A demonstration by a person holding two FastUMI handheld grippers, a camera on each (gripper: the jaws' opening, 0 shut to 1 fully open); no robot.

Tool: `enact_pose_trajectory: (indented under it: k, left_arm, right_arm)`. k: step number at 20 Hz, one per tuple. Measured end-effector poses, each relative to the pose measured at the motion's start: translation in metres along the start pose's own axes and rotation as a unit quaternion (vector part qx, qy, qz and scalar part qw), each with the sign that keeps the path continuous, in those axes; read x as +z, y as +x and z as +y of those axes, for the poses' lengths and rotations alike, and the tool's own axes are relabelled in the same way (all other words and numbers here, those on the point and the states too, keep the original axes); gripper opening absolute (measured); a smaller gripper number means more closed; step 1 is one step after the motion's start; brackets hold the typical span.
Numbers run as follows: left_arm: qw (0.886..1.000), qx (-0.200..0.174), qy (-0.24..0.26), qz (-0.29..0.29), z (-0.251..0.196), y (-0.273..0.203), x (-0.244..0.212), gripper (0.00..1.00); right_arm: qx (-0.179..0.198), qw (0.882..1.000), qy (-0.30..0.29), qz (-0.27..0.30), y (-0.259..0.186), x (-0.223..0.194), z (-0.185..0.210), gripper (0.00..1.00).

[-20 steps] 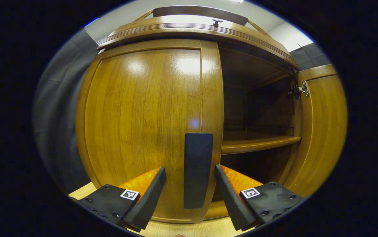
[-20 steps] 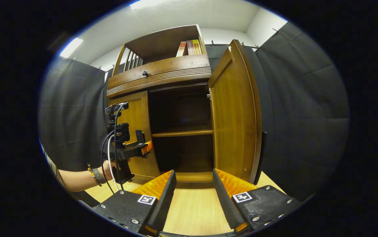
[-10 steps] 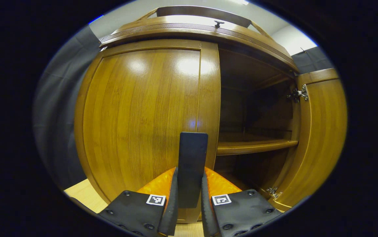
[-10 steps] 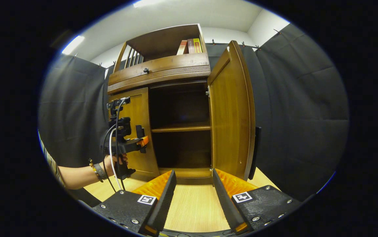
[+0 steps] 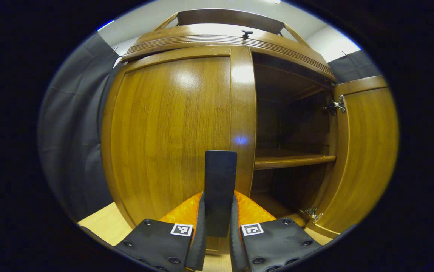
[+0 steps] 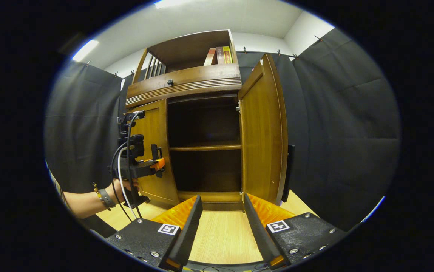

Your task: Open the right door of the double-door shoe cabinet with the right hand, and open the left door with the left hand.

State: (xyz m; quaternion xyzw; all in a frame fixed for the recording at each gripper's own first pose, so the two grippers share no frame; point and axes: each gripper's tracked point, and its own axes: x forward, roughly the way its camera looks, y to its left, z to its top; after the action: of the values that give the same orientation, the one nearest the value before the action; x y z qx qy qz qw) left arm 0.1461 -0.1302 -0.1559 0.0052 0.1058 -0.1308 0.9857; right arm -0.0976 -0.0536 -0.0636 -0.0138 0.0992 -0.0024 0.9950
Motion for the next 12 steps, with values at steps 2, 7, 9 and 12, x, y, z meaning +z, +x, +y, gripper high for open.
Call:
enact_pose_trajectory:
  k: [2,7,9,12]
  left_arm:
    - [1.0,0.002,0.001,-0.003,0.006,-0.026,0.002,0.33]
    - [1.0,0.019,-0.001,-0.006,0.03,-0.071,0.005,0.32]
    - [1.0,0.026,-0.003,-0.007,0.04,-0.085,0.005,0.32]
    - [0.999,0.037,-0.002,-0.008,0.055,-0.102,0.007,0.32]
  right_arm:
    - [0.011,1.0,-0.003,0.0,0.003,0.001,0.006,0.7]
    - [0.046,0.999,-0.003,-0.004,0.012,0.004,0.025,0.7]
    - [0.058,0.998,0.003,-0.008,0.015,0.007,0.033,0.7]
    - [0.063,0.998,-0.002,-0.01,0.019,0.007,0.038,0.7]
